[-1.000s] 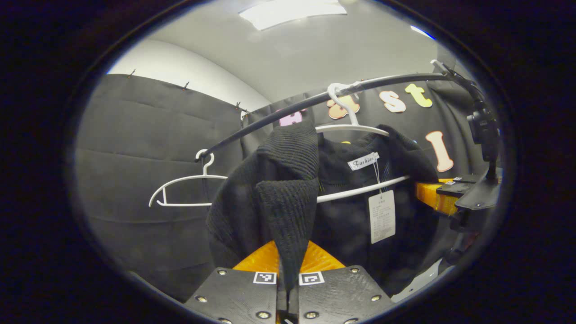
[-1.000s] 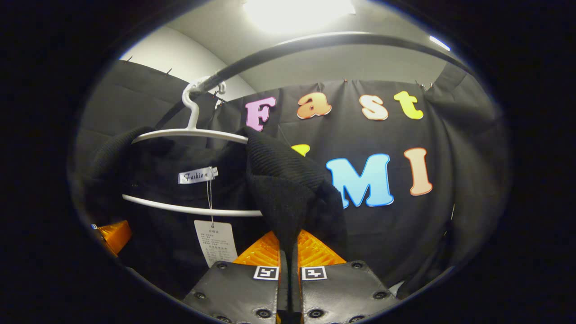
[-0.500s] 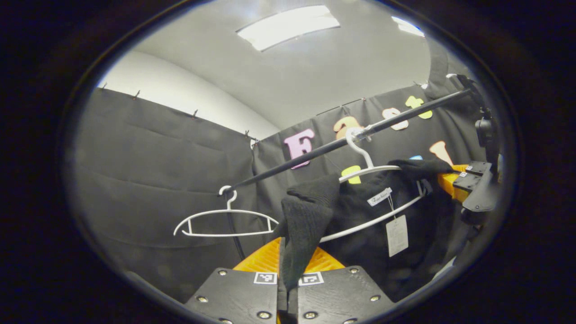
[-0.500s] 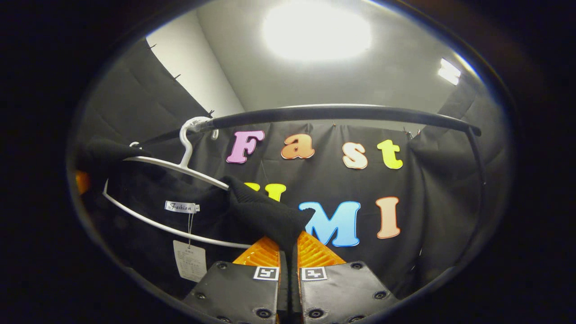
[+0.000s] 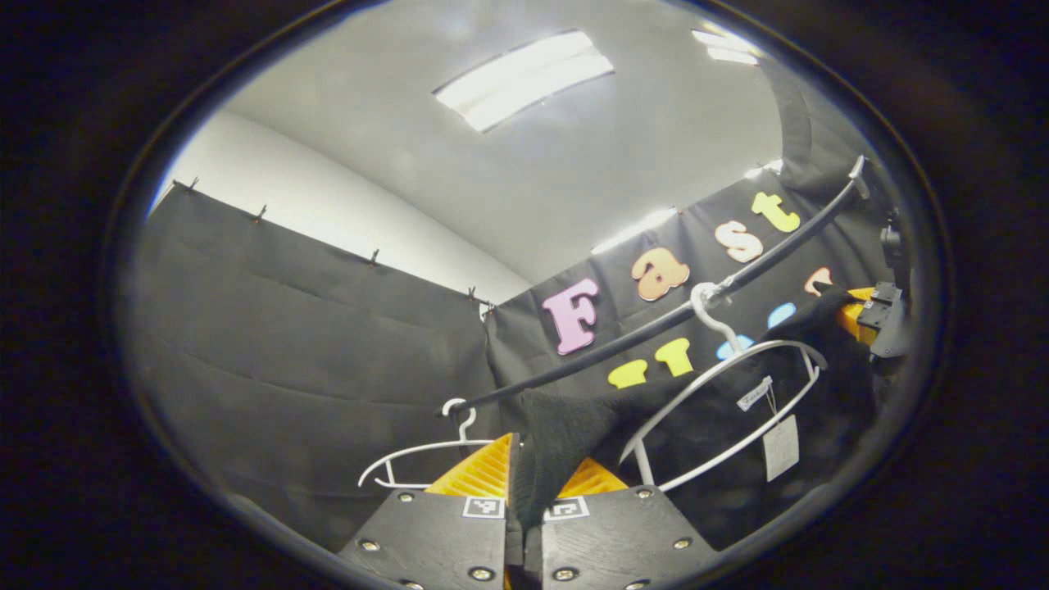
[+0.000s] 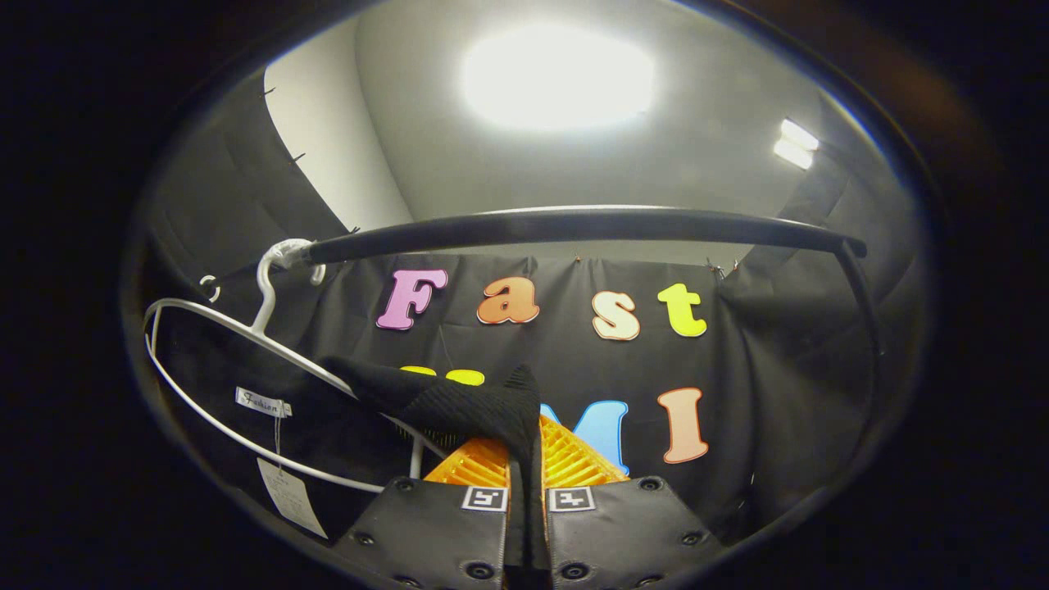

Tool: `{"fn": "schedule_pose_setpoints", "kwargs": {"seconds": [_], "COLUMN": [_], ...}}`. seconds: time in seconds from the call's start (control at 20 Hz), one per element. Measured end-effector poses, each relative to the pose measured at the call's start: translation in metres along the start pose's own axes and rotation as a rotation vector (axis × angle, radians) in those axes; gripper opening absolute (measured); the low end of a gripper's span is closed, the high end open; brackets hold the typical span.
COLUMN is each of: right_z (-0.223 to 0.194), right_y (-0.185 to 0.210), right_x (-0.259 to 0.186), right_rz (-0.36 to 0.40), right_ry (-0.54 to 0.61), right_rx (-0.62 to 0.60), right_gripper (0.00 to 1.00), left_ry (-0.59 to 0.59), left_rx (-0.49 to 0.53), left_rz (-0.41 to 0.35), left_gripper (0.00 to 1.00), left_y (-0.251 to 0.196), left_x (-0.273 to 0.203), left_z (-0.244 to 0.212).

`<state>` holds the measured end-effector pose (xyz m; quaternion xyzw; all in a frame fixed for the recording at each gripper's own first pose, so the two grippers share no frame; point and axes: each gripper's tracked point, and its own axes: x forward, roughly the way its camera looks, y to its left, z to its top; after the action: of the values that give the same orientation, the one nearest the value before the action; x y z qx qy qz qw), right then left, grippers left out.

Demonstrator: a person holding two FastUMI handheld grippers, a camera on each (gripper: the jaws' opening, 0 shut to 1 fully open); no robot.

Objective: Grasp the clothes on the hanger with both hands and then place them into the laundry hamper below.

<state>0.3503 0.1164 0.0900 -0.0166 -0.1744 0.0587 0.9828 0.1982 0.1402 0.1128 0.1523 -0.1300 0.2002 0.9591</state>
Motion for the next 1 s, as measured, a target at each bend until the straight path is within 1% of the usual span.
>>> {"fn": "schedule_pose_setpoints", "kwargs": {"seconds": [0.2,0.35,0.4,0.55,0.6,0.75,0.85,1.0], "right_z": [-0.008,-0.023,-0.030,-0.055,-0.065,-0.090,-0.107,-0.121], "right_y": [-0.002,-0.004,-0.002,0.005,0.009,0.019,0.022,0.021], "right_x": [0.015,0.027,0.030,0.042,0.044,0.046,0.043,0.033], "right_rz": [-0.004,-0.013,-0.011,0.010,0.022,0.055,0.072,0.066], "right_ry": [-0.002,0.033,0.048,0.106,0.130,0.219,0.281,0.329], "right_rx": [0.002,0.028,0.041,0.064,0.073,0.121,0.161,0.173], "right_gripper": [0.04,0.04,0.00,0.01,0.04,0.04,0.04,0.04], "left_ry": [-0.009,0.004,0.011,0.057,0.074,0.105,0.130,0.166], "left_rx": [0.003,-0.018,-0.025,-0.073,-0.091,-0.136,-0.150,-0.157], "left_rz": [-0.014,-0.033,-0.039,-0.059,-0.066,-0.084,-0.097,-0.123], "left_gripper": [0.03,0.02,0.02,0.02,0.02,0.02,0.02,0.02], "left_y": [0.002,0.003,0.008,0.011,0.007,0.004,0.003,-0.002], "left_x": [0.024,0.040,0.046,0.059,0.060,0.064,0.063,0.048], "left_z": [-0.006,-0.017,-0.024,-0.048,-0.058,-0.080,-0.093,-0.109]}}
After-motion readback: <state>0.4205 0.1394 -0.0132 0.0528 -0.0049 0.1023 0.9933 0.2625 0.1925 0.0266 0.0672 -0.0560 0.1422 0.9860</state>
